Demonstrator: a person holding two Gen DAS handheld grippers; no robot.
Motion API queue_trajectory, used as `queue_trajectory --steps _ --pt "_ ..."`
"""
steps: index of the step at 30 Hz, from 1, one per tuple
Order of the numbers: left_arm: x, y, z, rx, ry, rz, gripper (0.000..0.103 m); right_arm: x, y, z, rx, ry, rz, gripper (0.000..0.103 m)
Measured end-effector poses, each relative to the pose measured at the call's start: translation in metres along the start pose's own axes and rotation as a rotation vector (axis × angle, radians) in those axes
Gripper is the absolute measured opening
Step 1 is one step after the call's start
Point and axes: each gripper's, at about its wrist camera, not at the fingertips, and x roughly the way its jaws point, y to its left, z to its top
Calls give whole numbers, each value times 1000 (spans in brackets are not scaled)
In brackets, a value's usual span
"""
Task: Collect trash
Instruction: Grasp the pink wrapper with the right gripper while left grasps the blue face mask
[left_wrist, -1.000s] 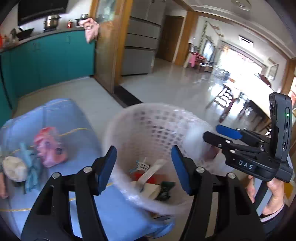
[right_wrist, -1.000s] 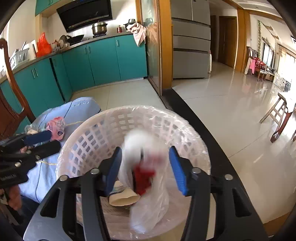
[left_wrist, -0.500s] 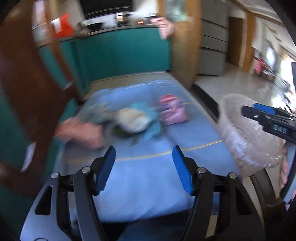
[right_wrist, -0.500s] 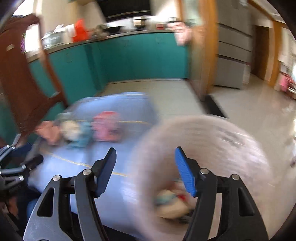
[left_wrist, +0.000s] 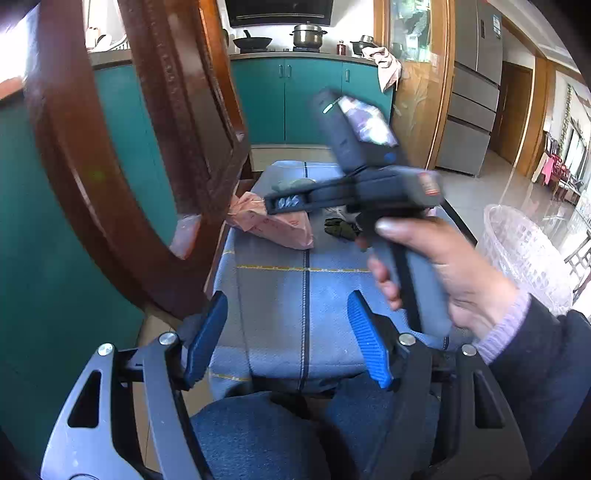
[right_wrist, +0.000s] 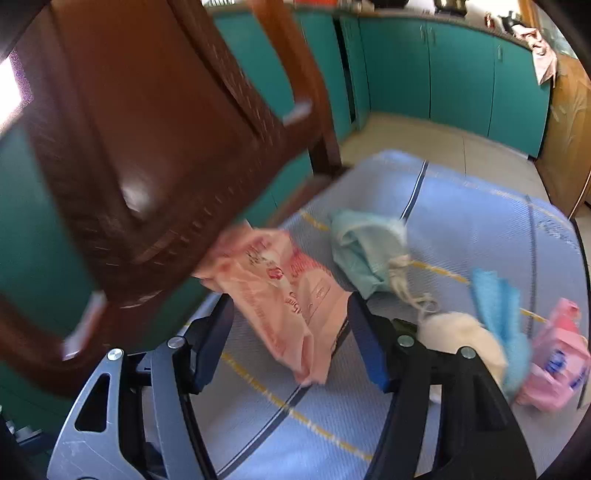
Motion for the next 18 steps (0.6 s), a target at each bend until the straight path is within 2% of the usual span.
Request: queue_trajectory --steps 2,3,4,8,12,18 --pt "1 2 1 -7 -1 -1 68 14 3 -3 -14 47 -10 60" --pt "1 3 1 -9 -2 -3 69 16 4 -6 -17 56 -8 37" --pt "2 3 1 -11 -3 -4 69 17 4 -9 -17 71 8 18" --pt "2 2 1 -16 -10 -15 69 -2 5 -27 -26 59 43 13" --pt "-1 2 4 -12 -28 -29 69 -52 -7 -54 -7 5 46 13" --pt "5 -2 29 -28 -63 -64 69 -143 -47 -120 44 -47 -81 13"
